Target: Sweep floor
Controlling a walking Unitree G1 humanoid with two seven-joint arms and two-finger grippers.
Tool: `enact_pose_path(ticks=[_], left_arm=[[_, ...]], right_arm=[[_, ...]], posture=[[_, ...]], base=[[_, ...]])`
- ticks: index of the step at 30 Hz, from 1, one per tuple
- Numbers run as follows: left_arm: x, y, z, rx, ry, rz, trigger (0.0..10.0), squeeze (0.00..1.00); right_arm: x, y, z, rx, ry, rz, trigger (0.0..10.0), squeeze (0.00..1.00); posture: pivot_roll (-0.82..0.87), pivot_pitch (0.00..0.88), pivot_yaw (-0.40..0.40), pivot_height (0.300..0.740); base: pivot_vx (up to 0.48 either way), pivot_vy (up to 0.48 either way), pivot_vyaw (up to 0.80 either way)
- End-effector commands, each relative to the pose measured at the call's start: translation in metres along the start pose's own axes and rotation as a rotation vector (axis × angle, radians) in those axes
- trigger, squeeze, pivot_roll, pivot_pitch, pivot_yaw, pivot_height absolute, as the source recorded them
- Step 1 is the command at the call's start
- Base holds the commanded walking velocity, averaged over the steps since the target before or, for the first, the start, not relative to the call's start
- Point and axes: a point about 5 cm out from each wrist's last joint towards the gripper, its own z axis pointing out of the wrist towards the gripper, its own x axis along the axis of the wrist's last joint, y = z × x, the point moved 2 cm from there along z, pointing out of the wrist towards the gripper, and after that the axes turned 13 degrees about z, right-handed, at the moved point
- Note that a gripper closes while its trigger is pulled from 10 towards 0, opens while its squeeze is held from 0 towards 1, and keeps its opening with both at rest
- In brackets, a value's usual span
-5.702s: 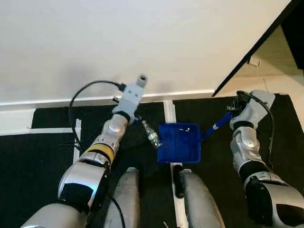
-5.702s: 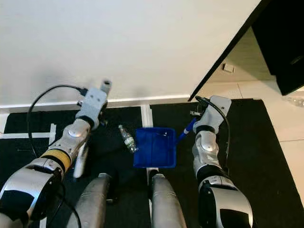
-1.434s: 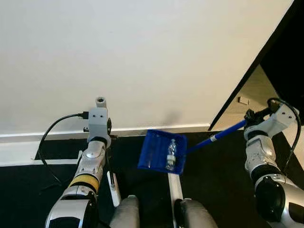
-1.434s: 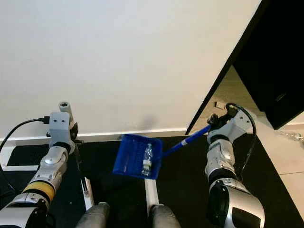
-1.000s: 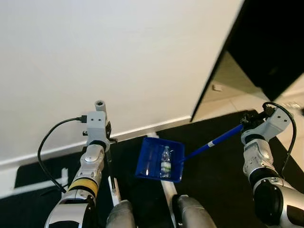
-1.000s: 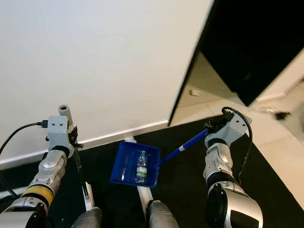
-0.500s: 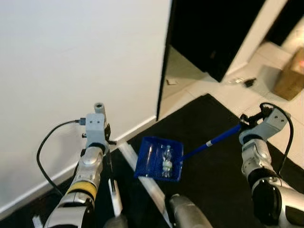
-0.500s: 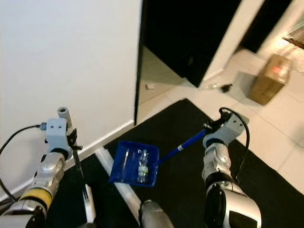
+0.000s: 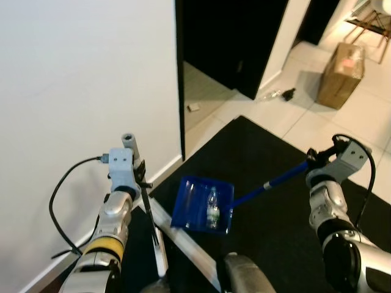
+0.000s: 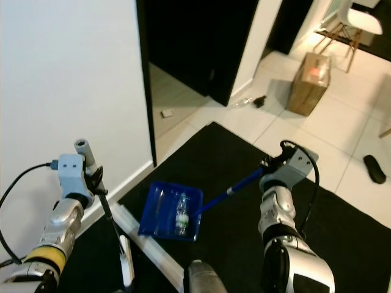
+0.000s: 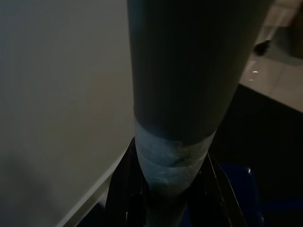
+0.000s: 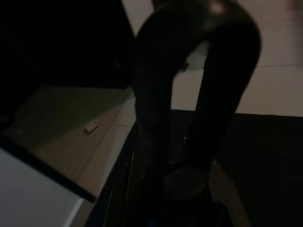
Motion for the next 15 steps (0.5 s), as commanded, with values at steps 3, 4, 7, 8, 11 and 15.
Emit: enact_pose_path(ticks=[3,4,7,8,11,15], left_arm=[[0.0056,0.0069,0.0009,-0.034,0.034,-0.03,10.0,0.0],[0.0054,0.0077,0.0008,-0.042,0.034,-0.044,10.0,0.0],[0.003,0.0092,0.0006,-0.054,0.019,-0.078,10.0,0.0],[0.003,0.0092,0.0006,-0.054,0.019,-0.078,10.0,0.0],[0.0032,0.0097,0.0014,-0.04,0.014,-0.053,10.0,0.0],[0.0049,0.0116,0.0029,-0.033,0.016,-0.038,10.0,0.0]], right_arm=[[0.0117,0.0016,0.0024,-0.004,0.05,0.015,10.0,0.0],[0.0122,0.0018,0.0025,-0.005,0.052,0.016,10.0,0.0],[0.0129,0.0027,0.0025,-0.008,0.054,0.019,10.0,0.0],[0.0129,0.0027,0.0025,-0.008,0.054,0.019,10.0,0.0],[0.0121,0.0039,0.0017,-0.011,0.052,0.017,10.0,0.0],[0.013,0.0058,0.0016,-0.018,0.055,0.018,10.0,0.0]], posture=[[0.1,0.0,-0.046,0.74],[0.1,0.0,-0.045,0.74],[0.1,0.0,-0.047,0.74],[0.1,0.0,-0.047,0.74],[0.11,0.0,-0.048,0.74],[0.1,0.0,-0.045,0.74]], base=[[0.0,0.0,-0.8],[0.0,0.0,-0.8],[0.0,0.0,-0.8],[0.0,0.0,-0.8],[0.0,0.0,-0.8],[0.0,0.0,-0.8]])
